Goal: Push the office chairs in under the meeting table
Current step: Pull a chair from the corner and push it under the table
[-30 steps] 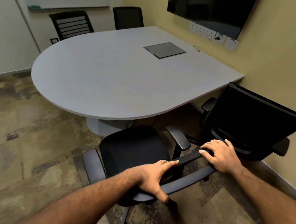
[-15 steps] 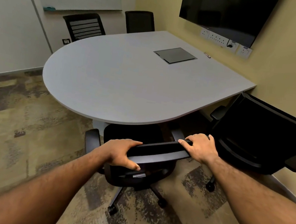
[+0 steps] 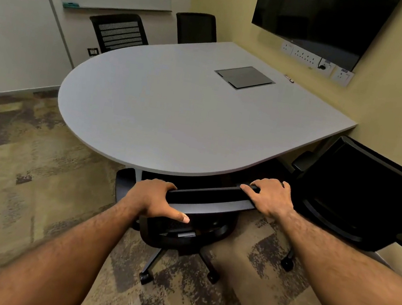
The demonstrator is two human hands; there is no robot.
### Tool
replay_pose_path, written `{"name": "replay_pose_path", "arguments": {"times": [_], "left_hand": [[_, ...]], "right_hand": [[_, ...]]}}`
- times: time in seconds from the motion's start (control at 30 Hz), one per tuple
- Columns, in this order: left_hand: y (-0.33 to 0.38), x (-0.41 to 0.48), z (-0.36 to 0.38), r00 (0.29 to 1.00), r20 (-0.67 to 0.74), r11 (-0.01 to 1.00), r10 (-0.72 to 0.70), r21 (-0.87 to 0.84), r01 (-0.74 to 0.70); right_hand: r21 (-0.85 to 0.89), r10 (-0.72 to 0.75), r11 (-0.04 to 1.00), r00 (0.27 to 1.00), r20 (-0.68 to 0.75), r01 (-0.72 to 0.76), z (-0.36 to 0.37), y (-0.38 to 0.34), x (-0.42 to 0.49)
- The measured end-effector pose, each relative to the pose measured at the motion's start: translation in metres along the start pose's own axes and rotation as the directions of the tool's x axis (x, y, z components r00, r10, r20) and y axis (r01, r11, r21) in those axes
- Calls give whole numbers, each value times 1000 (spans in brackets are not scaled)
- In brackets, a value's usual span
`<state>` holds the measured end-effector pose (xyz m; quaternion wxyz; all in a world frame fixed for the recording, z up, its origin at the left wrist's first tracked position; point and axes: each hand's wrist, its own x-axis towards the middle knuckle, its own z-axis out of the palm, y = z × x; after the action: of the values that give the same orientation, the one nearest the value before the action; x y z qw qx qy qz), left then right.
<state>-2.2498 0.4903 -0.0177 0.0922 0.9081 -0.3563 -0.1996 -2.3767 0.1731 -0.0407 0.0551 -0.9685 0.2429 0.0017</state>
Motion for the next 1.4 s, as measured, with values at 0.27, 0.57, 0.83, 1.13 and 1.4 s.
{"name": "replay_pose_path", "arguments": {"times": [0.27,0.57,0.83,1.13,1.4], "left_hand": [[-21,24,-19,998,-60,1000,23,-9,-23],[-41,41,-37,996,-79,998,50,-36,-53],[-65,46,-50,995,-94,999,21,-27,-23],[-85,45,-51,990,-100,968,-104,-240,77],[-91,50,-36,975,-219,989,-48,-150,15]], "right_hand": [[4,23,1000,1000,-6,-23,-1,-17,29],[-11,62,998,998,-16,-63,0,-36,45],[18,98,995,995,-26,-98,6,-59,44],[125,108,988,988,-111,-94,9,-73,49],[116,-247,961,968,-38,250,8,-35,60]]}}
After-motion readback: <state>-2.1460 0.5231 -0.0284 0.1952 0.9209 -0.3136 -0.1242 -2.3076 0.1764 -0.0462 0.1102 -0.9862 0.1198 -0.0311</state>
